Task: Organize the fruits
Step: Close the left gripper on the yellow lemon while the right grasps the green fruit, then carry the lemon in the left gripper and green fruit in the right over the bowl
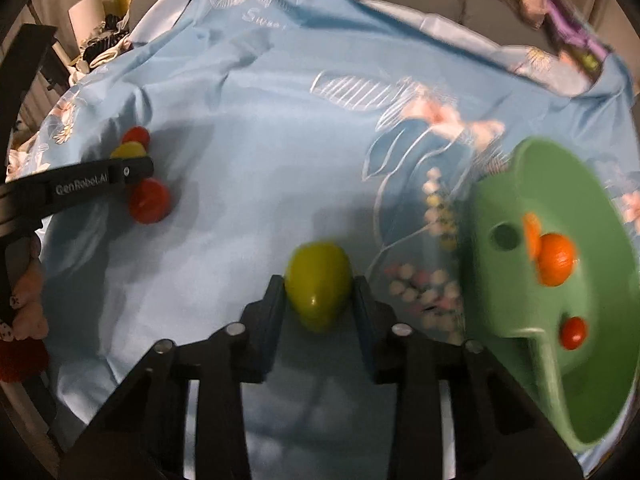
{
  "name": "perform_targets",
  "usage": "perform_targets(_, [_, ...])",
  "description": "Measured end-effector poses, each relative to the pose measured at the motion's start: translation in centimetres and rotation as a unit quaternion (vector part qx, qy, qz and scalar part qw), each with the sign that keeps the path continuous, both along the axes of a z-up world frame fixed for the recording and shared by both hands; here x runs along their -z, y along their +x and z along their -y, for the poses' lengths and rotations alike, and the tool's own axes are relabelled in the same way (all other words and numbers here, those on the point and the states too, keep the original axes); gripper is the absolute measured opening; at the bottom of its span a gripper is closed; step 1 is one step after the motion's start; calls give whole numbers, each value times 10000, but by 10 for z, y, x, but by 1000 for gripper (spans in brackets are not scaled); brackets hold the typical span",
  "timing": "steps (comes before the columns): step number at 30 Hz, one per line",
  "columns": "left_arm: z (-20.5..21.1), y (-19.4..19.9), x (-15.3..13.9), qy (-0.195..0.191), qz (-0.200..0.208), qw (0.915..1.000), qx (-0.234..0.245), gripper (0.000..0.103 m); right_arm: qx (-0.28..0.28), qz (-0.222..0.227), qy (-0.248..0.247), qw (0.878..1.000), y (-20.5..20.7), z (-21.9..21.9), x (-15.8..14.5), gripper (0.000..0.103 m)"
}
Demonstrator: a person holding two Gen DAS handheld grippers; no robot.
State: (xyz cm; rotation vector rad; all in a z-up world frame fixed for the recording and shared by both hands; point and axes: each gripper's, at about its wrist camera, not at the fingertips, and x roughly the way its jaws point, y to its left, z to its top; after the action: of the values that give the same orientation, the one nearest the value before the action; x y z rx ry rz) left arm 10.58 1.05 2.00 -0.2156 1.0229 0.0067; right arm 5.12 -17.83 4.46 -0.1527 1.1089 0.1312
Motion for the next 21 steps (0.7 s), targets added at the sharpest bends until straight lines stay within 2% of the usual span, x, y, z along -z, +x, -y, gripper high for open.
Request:
perform_targets(4, [-2,-1,-3,-82,-2,10000,-37,35,13,48,111,9999,-1,-2,0,33])
perform_targets(8, [-8,-6,-10,-160,86,9998,-111,35,-39,116,487,9987,-4,-1,-10,33])
perform_targets(11, [-10,-10,-20,-233,209,9994,-131,35,-45,217,618,9978,-8,-2,-18,33])
perform_targets(21, [2,-32,-50,-127,749,9971,-37,35,-96,542,980,9937,-16,3,-43,33])
